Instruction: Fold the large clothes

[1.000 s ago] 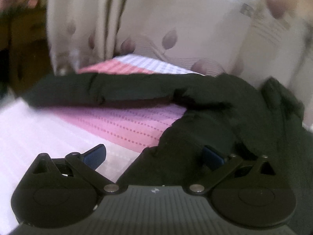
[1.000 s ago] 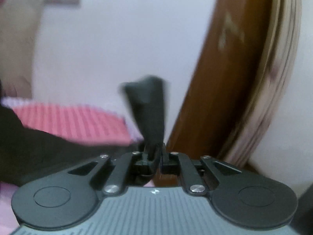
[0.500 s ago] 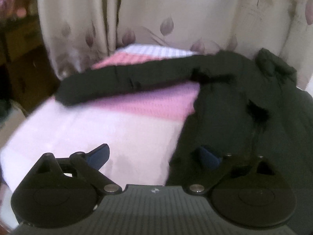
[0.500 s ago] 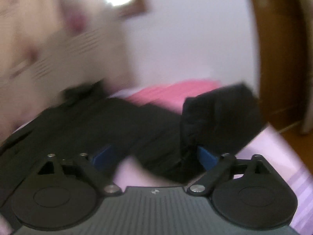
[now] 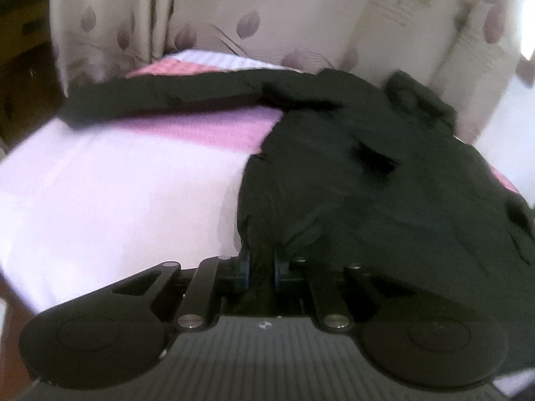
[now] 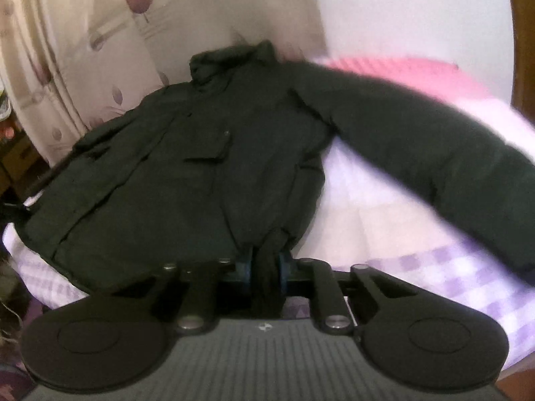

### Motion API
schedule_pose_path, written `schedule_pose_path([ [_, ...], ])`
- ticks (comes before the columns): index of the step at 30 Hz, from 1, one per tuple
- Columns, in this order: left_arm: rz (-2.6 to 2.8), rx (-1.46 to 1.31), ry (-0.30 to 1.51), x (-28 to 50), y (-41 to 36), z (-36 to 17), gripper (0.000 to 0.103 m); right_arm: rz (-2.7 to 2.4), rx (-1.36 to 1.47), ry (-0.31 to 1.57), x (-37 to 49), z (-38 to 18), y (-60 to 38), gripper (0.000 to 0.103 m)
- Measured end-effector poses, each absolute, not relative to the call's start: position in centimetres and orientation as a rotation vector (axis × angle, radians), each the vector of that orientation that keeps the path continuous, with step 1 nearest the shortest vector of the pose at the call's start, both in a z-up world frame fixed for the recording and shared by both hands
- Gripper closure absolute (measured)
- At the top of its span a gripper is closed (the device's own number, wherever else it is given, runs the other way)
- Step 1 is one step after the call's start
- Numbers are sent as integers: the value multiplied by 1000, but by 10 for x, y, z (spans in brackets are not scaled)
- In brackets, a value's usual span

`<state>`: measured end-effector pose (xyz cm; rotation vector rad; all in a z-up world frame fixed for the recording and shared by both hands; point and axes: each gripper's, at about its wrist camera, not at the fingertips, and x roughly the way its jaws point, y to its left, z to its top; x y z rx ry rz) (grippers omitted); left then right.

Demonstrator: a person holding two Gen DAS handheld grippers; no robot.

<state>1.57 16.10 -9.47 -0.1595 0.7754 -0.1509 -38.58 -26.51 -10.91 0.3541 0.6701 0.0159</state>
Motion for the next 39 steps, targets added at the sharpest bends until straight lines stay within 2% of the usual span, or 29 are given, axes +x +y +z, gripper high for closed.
schedule_pose_path([
  [6, -253, -96, 849, -57, 147, -100, 90, -35, 379, 638, -416, -85, -306, 93],
  [10, -270, -8, 826, -81, 146, -98, 87, -13, 493, 692, -412, -97, -344, 90],
  [12, -264, 14, 809, -86, 148, -89, 76, 2, 607, 670, -409, -101, -362, 89],
  [13, -268, 19, 788, -91, 149, -82, 64, -9, 689, 636, -393, -103, -376, 86],
  [14, -276, 20, 764, -92, 151, -75, 46, -29, 769, 590, -396, -103, -393, 80],
  [15, -282, 24, 726, -97, 151, -64, 33, -43, 842, 540, -401, -104, -409, 76],
  [16, -283, 30, 688, -100, 149, -55, 13, -61, 892, 503, -403, -104, -427, 67],
  [17, -285, 27, 638, -106, 145, -46, 7, -94, 919, 476, -405, -103, -443, 58],
  [18, -292, 16, 582, -109, 142, -37, 6, -128, 931, 462, -404, -102, -458, 55],
  [19, -303, 2, 540, -111, 138, -29, 0, -161, 945, 456, -400, -102, -471, 54],
  [22, -331, -46, 490, -103, 117, -17, 0, -203, 1087, 435, -386, -112, -512, 53],
  [25, -334, -109, 479, -75, 93, -16, 0, -277, 1215, 415, -374, -128, -542, 40],
  [27, -332, -178, 479, -46, 78, -20, 0, -293, 1278, 374, -359, -136, -554, 37],
  [30, -316, -243, 454, -4, 60, -30, 0, -330, 1298, 320, -330, -137, -571, 26],
  [33, -255, -199, 441, 41, 33, -45, 0, -418, 1351, 257, -305, -140, -586, 23],
  [38, -174, -135, 501, 97, 10, -86, 0, -503, 1455, 75, -263, -150, -608, 0],
  [39, -156, -128, 517, 104, 10, -95, 0, -523, 1447, 63, -251, -149, -611, 0],
])
